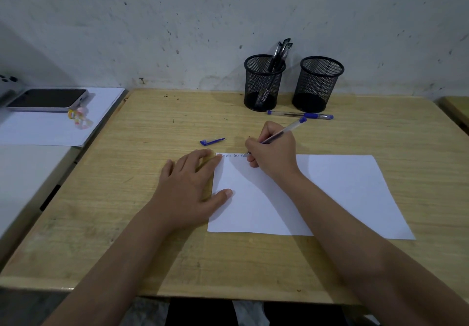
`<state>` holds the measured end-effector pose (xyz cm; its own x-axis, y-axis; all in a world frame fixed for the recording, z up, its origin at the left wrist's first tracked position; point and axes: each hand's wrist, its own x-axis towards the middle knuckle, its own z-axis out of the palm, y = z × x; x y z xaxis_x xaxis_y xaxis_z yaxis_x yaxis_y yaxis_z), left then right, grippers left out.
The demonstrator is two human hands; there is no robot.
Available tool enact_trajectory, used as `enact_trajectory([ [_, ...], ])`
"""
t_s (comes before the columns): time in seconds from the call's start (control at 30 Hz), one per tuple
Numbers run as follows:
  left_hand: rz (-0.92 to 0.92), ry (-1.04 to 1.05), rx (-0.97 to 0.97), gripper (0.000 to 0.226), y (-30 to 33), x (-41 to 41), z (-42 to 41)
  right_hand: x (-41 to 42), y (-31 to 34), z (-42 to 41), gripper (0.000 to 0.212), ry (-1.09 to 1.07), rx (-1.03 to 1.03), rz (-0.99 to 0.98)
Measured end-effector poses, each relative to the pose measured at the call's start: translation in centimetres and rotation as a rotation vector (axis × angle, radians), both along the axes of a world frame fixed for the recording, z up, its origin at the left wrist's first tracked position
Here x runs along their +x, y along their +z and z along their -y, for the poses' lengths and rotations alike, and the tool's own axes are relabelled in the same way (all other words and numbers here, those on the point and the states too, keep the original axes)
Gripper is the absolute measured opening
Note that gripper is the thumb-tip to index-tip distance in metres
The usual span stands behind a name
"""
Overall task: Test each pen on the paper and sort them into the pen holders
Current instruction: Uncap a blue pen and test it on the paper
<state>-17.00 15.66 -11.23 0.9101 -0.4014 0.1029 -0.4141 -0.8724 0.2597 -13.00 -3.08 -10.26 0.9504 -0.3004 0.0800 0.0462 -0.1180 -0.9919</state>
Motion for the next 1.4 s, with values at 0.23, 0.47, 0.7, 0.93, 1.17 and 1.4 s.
enact_trajectory([
  [0.23, 0.014, -0.009, -0.009, 0.078, -0.1, 0.1, 0.0, 0.0, 0.0, -0.1, 0.031, -0.025, -0.015, 0.014],
  [0.47, -0.040, -0.024, 0.021, 0.082, -0.1, 0.1, 0.0, 0.1, 0.0, -0.1, 0.033, -0.028, 0.002, 0.000],
  [0.7, -0.067, -0.030, 0.011, 0.082, 0.0, 0.2, -0.1, -0.2, 0.0, -0.1, 0.033, -0.053, -0.022, 0.014],
  [0.93, -0.055, -0.030, 0.010, 0.082, 0.0, 0.2, -0.1, -0.2, 0.2, 0.0, 0.031, -0.067, -0.019, 0.013],
  [1.17, 0.133, -0.026, -0.021, 0.071, 0.7, 0.9, 0.3, 0.4, 0.7, 1.0, 0.032, -0.260, 0.331, 0.005],
  [1.4, 0.316, 0.170, -0.216, 0.030, 0.6, 6.1, 1.7, 0.2, 0.7, 0.9, 0.022, -0.132, 0.412, 0.044],
])
